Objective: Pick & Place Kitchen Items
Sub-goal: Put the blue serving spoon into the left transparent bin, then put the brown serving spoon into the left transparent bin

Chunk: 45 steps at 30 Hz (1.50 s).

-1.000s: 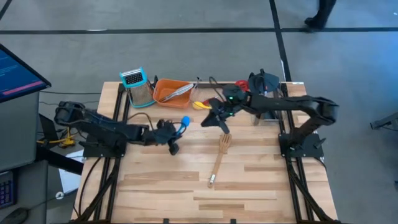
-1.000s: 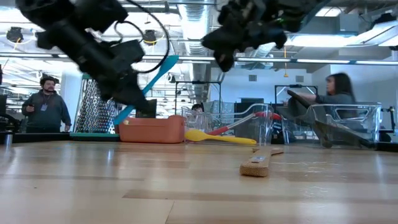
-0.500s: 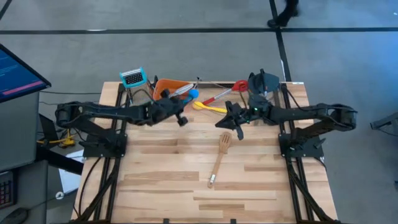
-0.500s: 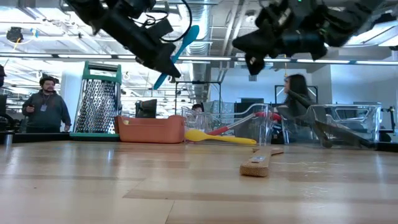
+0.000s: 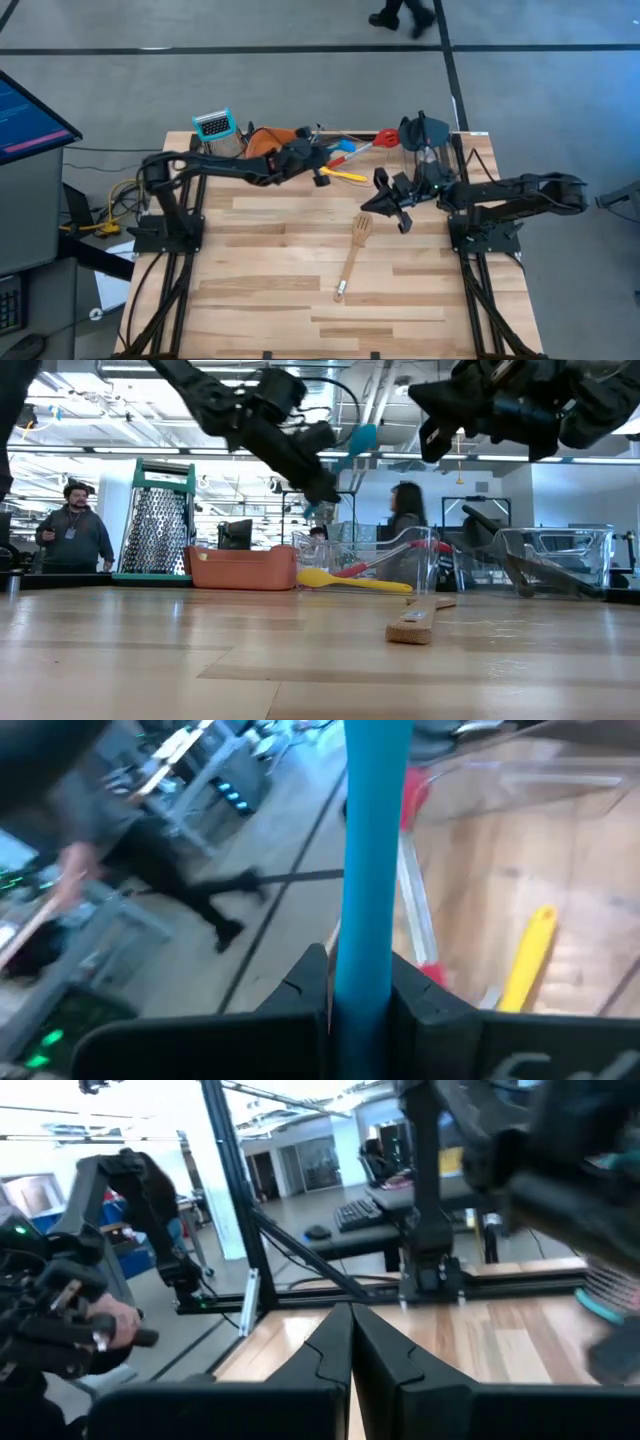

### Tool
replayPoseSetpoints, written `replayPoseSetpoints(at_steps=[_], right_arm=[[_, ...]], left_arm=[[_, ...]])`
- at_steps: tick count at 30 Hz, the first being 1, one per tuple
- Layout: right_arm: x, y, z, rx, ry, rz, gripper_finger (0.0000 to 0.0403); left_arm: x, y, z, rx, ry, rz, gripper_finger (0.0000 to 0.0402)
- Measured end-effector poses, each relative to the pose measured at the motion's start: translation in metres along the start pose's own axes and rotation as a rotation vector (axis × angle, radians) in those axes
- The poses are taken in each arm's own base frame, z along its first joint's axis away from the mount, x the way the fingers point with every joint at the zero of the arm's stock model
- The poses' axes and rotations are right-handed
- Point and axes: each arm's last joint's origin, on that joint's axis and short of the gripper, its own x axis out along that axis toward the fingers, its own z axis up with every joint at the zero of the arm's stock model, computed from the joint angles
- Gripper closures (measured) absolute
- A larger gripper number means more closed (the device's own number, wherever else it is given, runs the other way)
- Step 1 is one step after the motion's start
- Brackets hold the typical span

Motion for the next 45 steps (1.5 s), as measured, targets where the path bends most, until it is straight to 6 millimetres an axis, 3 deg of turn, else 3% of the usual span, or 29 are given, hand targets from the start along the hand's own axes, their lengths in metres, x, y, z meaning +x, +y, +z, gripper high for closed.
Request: replayPoseSetpoints(at_steps=[8, 14, 23, 45], right_arm=[[0.001, 0.009, -0.002, 0.02, 0.039, 0.031, 0.0402], [0.002, 0.01, -0.003, 0.015, 0.049, 0.033, 0.0402], [0.001, 0.01, -0.003, 0.008, 0.045, 0.031, 0.0403], [0.002, 0.01, -0.003, 0.042, 0.052, 0.029, 0.0403]], left_arm=[[0.038, 0.006, 0.003, -0.02, -0.024, -0.081, 0.0387], [0.052, 0.011, -0.015, -0.026, -0.054, -0.217, 0.0386], [0.07, 0.004, -0.038, -0.037, -0.037, -0.288, 0.0378], [0.069, 0.005, -0.034, -0.024, -0.069, -0.276, 0.0224]])
